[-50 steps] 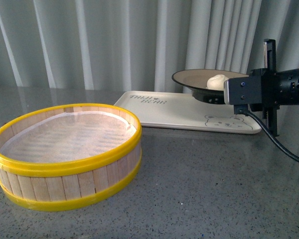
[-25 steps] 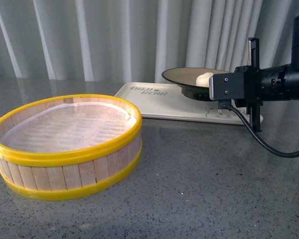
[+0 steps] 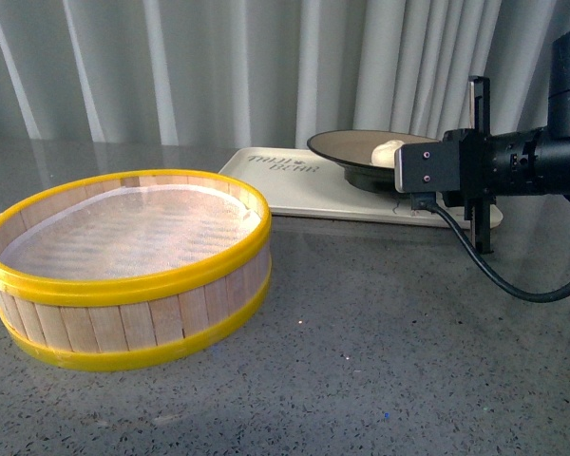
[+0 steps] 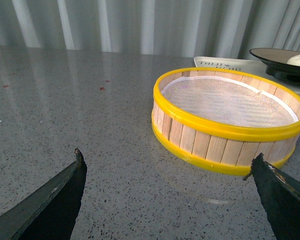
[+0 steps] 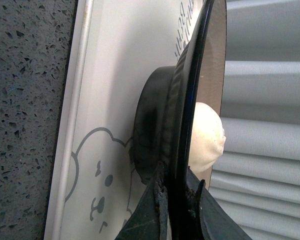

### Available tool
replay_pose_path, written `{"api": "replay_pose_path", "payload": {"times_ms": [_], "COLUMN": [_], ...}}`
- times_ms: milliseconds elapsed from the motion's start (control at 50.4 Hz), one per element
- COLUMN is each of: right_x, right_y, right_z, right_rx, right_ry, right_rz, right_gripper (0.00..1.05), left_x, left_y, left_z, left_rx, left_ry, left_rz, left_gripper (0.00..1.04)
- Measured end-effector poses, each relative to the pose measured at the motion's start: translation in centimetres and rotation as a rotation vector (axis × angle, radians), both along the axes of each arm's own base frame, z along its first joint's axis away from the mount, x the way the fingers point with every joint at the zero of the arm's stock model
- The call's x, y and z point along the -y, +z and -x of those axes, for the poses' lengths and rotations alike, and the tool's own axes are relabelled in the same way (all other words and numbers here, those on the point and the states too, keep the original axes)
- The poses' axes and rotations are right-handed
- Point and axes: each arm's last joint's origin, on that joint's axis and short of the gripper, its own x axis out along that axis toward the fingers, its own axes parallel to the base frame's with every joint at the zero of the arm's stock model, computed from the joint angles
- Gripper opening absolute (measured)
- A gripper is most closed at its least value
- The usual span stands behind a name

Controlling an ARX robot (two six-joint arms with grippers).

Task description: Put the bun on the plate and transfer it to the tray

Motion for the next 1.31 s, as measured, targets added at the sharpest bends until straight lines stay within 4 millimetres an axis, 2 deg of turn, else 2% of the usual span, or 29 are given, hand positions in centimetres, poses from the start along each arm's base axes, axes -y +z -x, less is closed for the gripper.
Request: {"api": "replay_pose_path", "payload": {"times_ms": [198,635,912,1091,1190,1269,1309], "right_x": [-0.2,-0.6,-0.6,-0.9,-1.4,-1.8,-2.0], "right_y": [-0.6,-0.6,-0.6,-0.3,1.0,2.8,4.4], "right_z": [0.4,0.3,0.3,1.3,2.1,3.0,3.5], "right_rx": [-0.011,-0.018,-0.030,-0.050,-0.060,-0.114,-0.116], "right_ry": [0.001,-0.055,-0.074,-0.076,-0.107,-0.149,-0.187], "right_rz": [-0.018,-0.047,-0.072,-0.127,-0.183,-0.275,-0.350], "right_gripper": [0.03,0.04,0.43,0.67,0.81,0.94,0.98], "left_x": [0.0,0.0,0.0,0.0,0.0,0.0,0.0], "left_y": [0.0,0.0,0.0,0.0,0.0,0.0,0.0], "left_z": [0.0,0.0,0.0,0.0,0.0,0.0,0.0], "left_rx": [0.000,0.000,0.000,0.000,0.000,0.000,0.000], "left_ry": [0.000,0.000,0.000,0.000,0.000,0.000,0.000], "left_rz": [0.000,0.000,0.000,0.000,0.000,0.000,0.000], "left_gripper": [0.98,0.98,0.98,0.98,0.98,0.98,0.98]}}
